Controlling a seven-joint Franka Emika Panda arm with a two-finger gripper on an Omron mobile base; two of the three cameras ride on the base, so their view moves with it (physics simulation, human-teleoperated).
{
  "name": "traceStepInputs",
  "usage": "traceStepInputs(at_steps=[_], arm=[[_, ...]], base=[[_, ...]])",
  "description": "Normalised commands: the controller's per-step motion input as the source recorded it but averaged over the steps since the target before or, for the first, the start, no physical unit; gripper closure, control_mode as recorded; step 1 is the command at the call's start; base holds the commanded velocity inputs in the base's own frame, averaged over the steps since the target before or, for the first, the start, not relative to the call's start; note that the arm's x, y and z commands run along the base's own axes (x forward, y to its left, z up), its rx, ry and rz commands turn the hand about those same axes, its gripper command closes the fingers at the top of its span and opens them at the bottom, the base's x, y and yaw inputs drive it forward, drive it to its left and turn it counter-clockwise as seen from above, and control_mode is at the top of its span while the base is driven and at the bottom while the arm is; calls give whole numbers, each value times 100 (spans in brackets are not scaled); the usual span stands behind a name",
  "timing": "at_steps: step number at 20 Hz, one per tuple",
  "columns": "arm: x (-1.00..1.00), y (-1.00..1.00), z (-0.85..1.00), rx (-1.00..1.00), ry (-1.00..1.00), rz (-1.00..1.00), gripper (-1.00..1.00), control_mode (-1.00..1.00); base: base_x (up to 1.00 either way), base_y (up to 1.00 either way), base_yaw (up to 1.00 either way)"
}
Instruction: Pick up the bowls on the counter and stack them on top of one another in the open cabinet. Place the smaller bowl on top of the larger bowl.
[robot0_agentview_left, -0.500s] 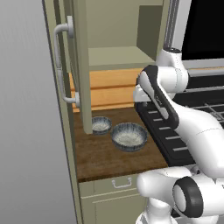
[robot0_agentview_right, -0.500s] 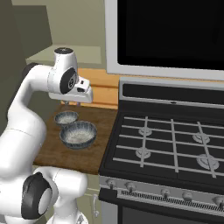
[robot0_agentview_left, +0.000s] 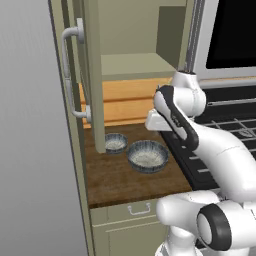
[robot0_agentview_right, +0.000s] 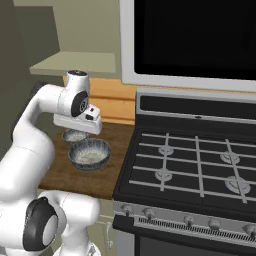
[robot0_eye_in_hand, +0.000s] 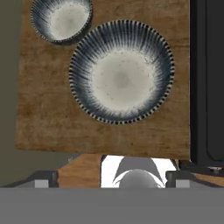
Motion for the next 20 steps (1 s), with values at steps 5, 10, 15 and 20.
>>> traceStepInputs(at_steps=[5, 10, 15, 20], arm=[[81, 49, -69, 23, -1, 0, -100, -100], [65, 52, -6, -1, -15, 0, -100, -100], [53, 17, -32, -6, -12, 0, -100, -100], [37, 2, -35, -1, 0, 0, -100, -100]], base=[[0, 0, 0], [0, 0, 0], [0, 0, 0], [0, 0, 0]])
